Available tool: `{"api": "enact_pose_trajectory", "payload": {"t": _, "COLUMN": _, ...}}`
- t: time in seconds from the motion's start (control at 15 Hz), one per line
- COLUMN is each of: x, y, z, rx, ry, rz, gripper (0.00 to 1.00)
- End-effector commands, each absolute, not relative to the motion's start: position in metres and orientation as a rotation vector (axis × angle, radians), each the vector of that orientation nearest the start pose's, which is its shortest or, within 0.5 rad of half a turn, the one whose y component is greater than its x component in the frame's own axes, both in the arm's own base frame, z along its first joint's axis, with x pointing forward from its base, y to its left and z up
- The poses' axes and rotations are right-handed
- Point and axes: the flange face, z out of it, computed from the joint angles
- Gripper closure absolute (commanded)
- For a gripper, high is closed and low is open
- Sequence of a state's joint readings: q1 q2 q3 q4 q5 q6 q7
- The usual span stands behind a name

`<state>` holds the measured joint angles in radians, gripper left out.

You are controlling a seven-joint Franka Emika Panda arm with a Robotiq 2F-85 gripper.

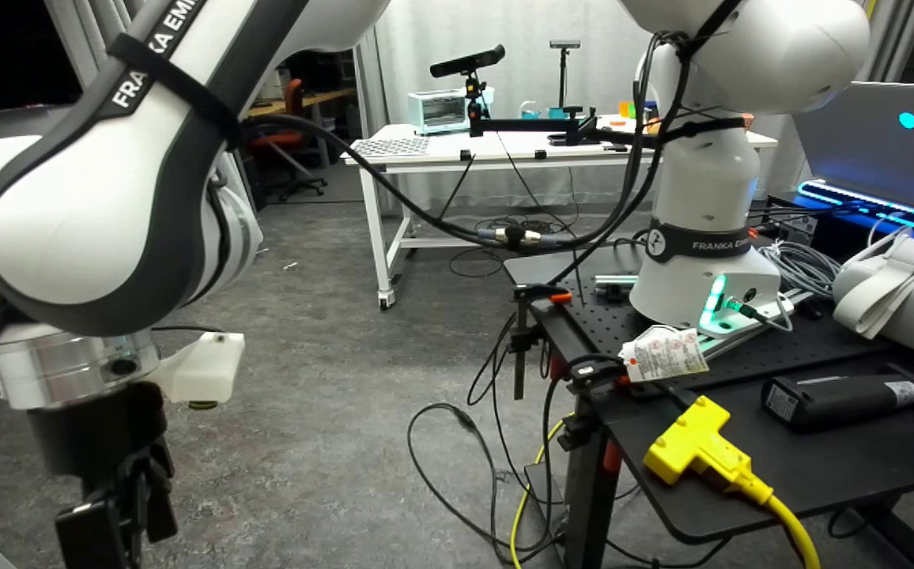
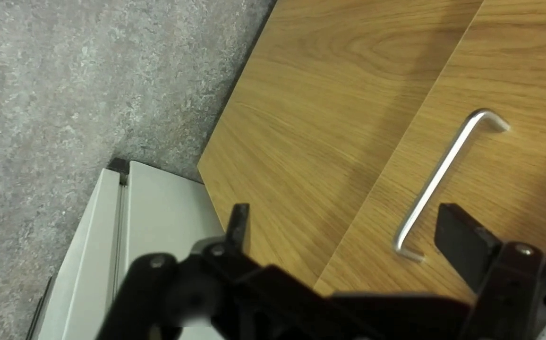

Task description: Open the top drawer.

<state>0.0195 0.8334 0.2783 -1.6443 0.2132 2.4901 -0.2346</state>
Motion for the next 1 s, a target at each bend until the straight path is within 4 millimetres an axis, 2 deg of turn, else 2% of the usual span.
{"api": "enact_pose_trajectory", "payload": {"t": 0.0, "x": 0.675, "y": 0.188, "z": 0.132, "rx": -2.698, "ry": -0.385, "rz": -0.074, "gripper": 0.0}}
{"api": "enact_pose_trajectory", "payload": {"t": 0.47, "x": 0.682, "y": 0.213, "z": 0.103, "rx": -2.643, "ry": -0.42, "rz": -0.041, "gripper": 0.0}}
{"api": "enact_pose_trajectory", "payload": {"t": 0.93, "x": 0.686, "y": 0.218, "z": 0.079, "rx": -2.621, "ry": -0.393, "rz": -0.024, "gripper": 0.0}}
